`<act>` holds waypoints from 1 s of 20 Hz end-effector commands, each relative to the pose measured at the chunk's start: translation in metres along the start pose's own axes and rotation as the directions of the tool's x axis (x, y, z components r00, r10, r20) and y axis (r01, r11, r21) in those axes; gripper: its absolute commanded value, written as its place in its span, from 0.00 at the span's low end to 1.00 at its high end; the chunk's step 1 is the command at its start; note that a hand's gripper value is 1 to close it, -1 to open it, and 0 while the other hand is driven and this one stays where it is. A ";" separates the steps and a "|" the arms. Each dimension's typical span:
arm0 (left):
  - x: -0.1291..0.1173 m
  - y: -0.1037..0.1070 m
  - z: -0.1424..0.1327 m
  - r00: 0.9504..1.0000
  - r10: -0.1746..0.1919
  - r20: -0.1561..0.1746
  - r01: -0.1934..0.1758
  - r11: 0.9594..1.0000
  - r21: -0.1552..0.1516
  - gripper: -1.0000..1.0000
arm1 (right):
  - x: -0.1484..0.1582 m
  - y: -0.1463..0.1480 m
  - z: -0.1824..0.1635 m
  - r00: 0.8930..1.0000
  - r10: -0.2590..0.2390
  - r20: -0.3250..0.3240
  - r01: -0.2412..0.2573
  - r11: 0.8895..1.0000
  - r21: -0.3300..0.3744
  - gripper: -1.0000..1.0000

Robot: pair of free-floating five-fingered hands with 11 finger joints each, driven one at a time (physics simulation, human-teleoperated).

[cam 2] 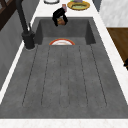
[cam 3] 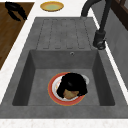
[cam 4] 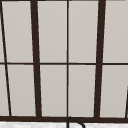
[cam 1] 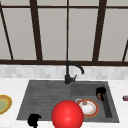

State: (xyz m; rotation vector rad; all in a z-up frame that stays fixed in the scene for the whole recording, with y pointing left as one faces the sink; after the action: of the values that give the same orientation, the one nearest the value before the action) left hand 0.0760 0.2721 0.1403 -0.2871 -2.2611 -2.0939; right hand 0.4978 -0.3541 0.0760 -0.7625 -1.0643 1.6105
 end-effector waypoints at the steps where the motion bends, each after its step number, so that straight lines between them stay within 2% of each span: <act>1: 0.000 0.000 0.000 1.000 0.000 0.000 0.000 1.000 0.000 0.50 | -0.030 0.000 0.003 1.000 -0.021 0.010 0.021 1.000 -0.006 1.00; 5: 0.000 0.000 0.000 1.000 0.000 0.000 0.000 1.000 0.000 0.50 | -0.058 0.003 0.003 1.000 -0.023 0.012 0.023 1.000 0.007 1.00; 6: 0.000 0.000 0.000 1.000 0.000 0.000 0.000 1.000 0.000 0.50 | -0.063 0.003 0.003 0.997 -0.081 0.011 0.081 0.997 0.003 1.00; 8: 0.000 0.000 0.000 1.000 0.000 0.000 0.000 1.000 0.000 0.50 | -0.071 0.001 0.003 0.987 -0.155 0.041 0.155 0.988 -0.002 1.00; 11: 0.000 0.000 0.000 1.000 0.000 0.000 0.000 1.000 0.000 0.50 | -0.087 -0.002 0.005 0.962 -0.258 0.085 0.260 0.966 -0.008 1.00; 12: 0.000 0.000 0.000 1.000 0.000 0.000 0.000 1.000 0.000 0.50 | -0.088 -0.004 0.012 0.948 -0.300 0.108 0.303 0.953 -0.009 1.00; 13: 0.000 0.000 0.000 1.000 0.000 0.000 0.000 1.000 0.000 0.50 | -0.077 -0.021 0.021 0.936 -0.332 0.115 0.336 0.942 -0.016 1.00; 14: 0.000 0.000 0.000 1.000 0.000 0.000 0.000 1.000 0.000 0.50 | -0.067 -0.023 0.030 0.931 -0.343 0.127 0.354 0.933 -0.070 1.00; 15: 0.000 0.000 0.000 1.000 0.000 0.000 0.000 1.000 0.000 0.50 | -0.068 -0.021 0.037 0.920 -0.365 0.145 0.379 0.922 -0.084 1.00; 16: 0.000 0.000 0.000 1.000 0.000 0.000 0.000 1.000 0.000 0.50 | -0.069 -0.021 0.041 0.914 -0.372 0.161 0.388 0.918 -0.085 1.00; 17: 0.000 0.000 0.000 1.000 0.000 0.000 0.000 1.000 0.000 0.50 | -0.069 -0.023 0.046 0.915 -0.368 0.164 0.385 0.919 -0.087 1.00; 18: 0.000 0.000 0.000 1.000 0.000 0.000 0.000 1.000 0.000 0.50 | -0.069 -0.027 0.052 0.921 -0.360 0.150 0.374 0.924 -0.077 1.00; 20: 0.000 0.000 0.000 1.000 0.000 0.000 0.000 1.000 0.000 0.50 | -0.069 -0.036 0.063 0.936 -0.330 0.121 0.340 0.938 -0.074 1.00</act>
State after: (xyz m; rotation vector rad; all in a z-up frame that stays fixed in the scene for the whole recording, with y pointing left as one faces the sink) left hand 0.0760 0.2721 0.1403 -0.2871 -2.2611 -2.0939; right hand 0.4845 -0.4339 0.1101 -0.4898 -1.3006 1.3144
